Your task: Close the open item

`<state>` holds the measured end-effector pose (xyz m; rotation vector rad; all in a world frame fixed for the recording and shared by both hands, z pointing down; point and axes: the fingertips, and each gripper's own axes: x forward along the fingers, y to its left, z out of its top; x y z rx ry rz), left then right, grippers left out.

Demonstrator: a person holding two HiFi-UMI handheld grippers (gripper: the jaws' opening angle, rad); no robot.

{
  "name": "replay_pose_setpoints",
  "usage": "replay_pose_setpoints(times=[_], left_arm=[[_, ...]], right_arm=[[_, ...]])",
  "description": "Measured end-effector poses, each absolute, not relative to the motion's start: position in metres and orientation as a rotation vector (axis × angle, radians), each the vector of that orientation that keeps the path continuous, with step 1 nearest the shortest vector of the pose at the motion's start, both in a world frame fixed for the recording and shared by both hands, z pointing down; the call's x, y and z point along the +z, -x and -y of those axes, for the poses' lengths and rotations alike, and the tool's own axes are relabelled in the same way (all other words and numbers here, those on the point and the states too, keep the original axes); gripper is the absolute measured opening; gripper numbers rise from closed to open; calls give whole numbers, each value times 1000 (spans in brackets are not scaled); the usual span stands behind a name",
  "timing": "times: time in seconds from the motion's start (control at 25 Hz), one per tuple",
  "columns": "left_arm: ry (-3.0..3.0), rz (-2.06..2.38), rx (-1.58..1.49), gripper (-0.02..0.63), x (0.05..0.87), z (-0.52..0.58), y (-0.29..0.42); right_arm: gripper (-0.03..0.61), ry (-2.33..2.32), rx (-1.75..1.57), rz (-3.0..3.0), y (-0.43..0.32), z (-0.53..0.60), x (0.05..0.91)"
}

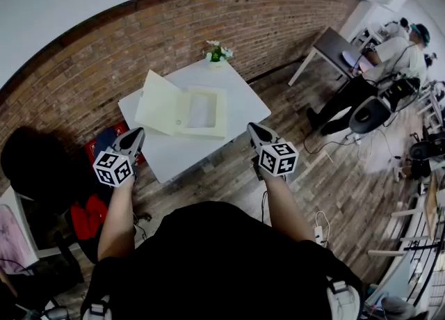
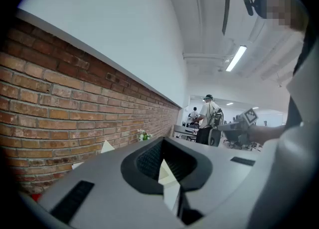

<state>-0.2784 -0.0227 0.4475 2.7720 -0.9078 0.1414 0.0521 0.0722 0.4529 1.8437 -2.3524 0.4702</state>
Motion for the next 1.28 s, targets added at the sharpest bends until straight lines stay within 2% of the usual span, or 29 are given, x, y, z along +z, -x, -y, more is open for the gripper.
replay_pose_setpoints(times=[0.36,1.28], left_arm=[[-2762,868,154,11,453,29,288],[-2698,931,232,11,477,80,255]], right_arm=[[21,-1870,457,2360,-44,-69,449],[21,-1772,502,2413,-81,2,472]])
